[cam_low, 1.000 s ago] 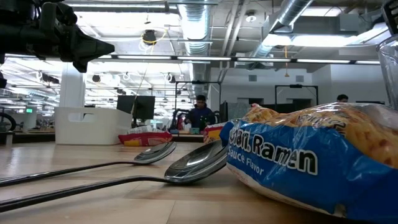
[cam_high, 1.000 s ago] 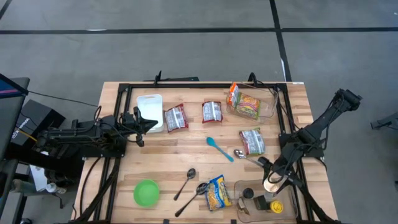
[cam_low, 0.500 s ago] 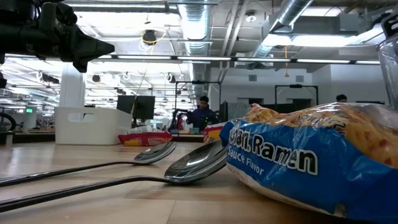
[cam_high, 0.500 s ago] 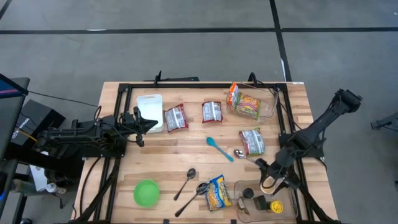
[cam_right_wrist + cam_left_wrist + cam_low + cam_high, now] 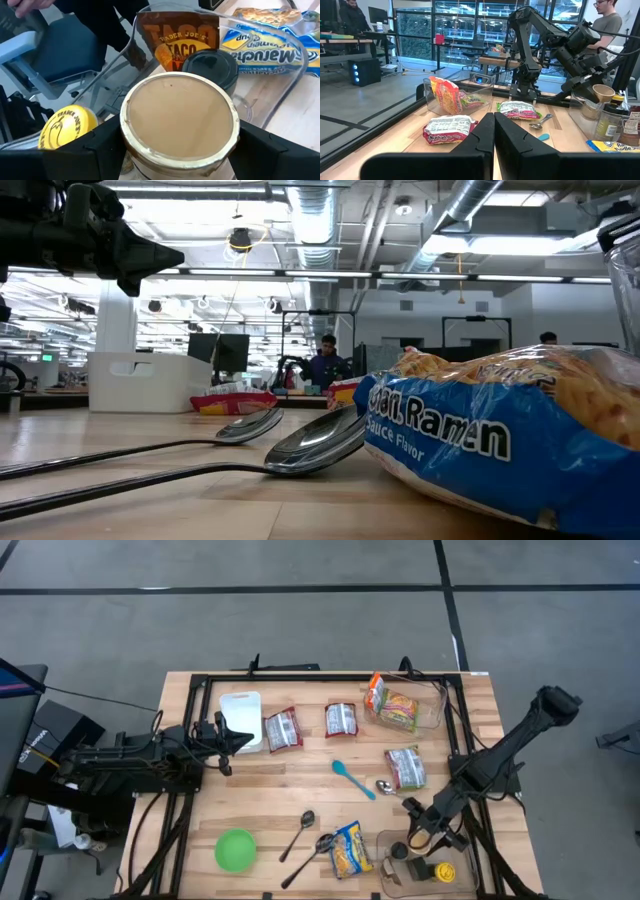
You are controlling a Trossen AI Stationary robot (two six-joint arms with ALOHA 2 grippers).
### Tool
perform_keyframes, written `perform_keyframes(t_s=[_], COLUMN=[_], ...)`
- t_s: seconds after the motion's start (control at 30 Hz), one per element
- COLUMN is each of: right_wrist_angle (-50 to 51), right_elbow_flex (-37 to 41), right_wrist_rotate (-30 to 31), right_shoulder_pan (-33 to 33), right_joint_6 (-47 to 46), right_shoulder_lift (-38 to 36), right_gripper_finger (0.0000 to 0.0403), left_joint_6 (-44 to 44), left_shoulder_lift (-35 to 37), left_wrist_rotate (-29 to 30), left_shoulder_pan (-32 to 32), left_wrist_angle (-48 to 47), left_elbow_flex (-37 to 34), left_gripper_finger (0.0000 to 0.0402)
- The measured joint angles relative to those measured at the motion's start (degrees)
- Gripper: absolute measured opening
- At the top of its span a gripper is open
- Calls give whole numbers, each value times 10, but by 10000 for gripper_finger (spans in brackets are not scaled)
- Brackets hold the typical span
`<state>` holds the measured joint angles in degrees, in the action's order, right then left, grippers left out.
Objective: Pick & Place Food Item
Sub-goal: Put the golden spice bottle into the bottom transparent bin
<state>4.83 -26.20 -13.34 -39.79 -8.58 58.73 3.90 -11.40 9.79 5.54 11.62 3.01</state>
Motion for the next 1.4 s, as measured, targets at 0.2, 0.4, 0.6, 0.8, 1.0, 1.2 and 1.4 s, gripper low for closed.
perform_keyframes(t_s=[0.2,0.4,0.6,0.8,1.0,1.2,1.4], right_wrist_angle=[-29,-44,-45,-38,-43,-47,-41], right_elbow_flex=[0,0,0,0,0,0,0], right_wrist_rotate=[0,-1,-1,-3,-3,-2,-1], right_shoulder_pan=[0,0,0,-12,-17,-17,-19], right_joint_6=[0,-10,-22,-33,-32,-30,-30], right_shoulder_lift=[28,47,48,53,61,62,62], right_gripper_finger=[277,277,277,277,277,277,277], left_joint_6=[0,0,0,0,0,0,0], left_shoulder_lift=[0,0,0,0,0,0,0], left_wrist_rotate=[0,0,0,0,0,0,0], left_shoulder_pan=[0,0,0,0,0,0,0], left_wrist_angle=[0,0,0,0,0,0,0], left_elbow_flex=[0,0,0,0,0,0,0], left_gripper_finger=[3,3,3,3,3,3,3])
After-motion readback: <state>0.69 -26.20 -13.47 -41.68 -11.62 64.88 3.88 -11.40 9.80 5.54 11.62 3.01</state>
